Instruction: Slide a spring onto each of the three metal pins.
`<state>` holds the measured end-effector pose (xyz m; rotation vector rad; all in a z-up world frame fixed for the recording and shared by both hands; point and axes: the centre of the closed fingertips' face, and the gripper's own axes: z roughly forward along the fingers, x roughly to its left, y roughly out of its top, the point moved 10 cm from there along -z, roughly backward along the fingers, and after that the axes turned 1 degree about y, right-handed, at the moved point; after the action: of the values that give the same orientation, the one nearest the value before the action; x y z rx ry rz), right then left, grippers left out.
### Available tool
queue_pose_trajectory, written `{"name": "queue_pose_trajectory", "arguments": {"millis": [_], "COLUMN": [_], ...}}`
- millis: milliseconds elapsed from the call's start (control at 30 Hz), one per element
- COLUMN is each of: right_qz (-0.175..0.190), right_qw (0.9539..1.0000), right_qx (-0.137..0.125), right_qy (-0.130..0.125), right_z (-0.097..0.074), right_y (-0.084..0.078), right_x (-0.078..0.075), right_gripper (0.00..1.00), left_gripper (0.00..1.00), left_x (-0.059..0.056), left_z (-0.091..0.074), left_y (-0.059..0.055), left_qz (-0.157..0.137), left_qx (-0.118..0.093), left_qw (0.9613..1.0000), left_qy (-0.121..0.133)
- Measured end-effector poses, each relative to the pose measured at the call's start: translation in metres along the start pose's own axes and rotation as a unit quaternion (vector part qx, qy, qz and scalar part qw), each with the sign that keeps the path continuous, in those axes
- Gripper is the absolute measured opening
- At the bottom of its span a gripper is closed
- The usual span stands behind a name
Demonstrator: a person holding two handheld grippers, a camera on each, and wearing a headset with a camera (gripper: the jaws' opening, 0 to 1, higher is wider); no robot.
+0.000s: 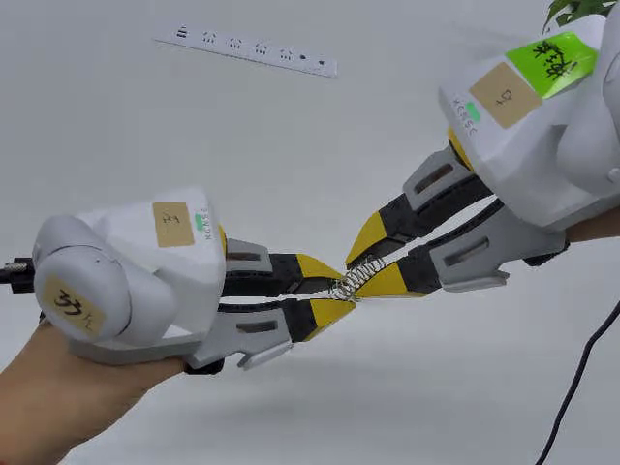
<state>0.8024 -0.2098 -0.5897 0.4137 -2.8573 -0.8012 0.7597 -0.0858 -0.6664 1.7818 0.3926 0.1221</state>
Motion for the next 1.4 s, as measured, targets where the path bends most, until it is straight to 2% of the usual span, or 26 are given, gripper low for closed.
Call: {"name": "queue_pose_trajectory", "arguments": {"millis": [500,700,900,1167,1400], "right_qz": [0.016,0.022,0.032,0.043,0.062], "right_qw": [0.9999,0.9997,0.9994,0.9984,0.9956], "right_qx": [-0.004,-0.010,-0.014,0.001,0.017], "right_qy": [0.006,0.004,-0.010,-0.036,-0.067], "right_z": [0.005,0.004,0.001,0.007,0.020], "right_y": [0.004,0.005,0.002,-0.002,-0.013], "right_x": [0.001,0.002,-0.004,-0.014,-0.038], "right_gripper": [0.12,0.12,0.12,0.12,0.12], "left_gripper": [0.11,0.17,0.19,0.27,0.37], "left_x": [-0.002,0.000,0.001,0.003,0.007], "left_z": [-0.003,-0.008,-0.020,-0.040,-0.056], "left_y": [-0.003,-0.007,-0.014,-0.030,-0.042], "left_qz": [0.004,0.003,-0.005,-0.017,-0.025], "left_qx": [0.003,0.016,0.025,0.053,0.073], "left_qw": [1.0000,0.9997,0.9992,0.9971,0.9943], "left_qy": [0.003,0.017,0.029,0.052,0.074]}}
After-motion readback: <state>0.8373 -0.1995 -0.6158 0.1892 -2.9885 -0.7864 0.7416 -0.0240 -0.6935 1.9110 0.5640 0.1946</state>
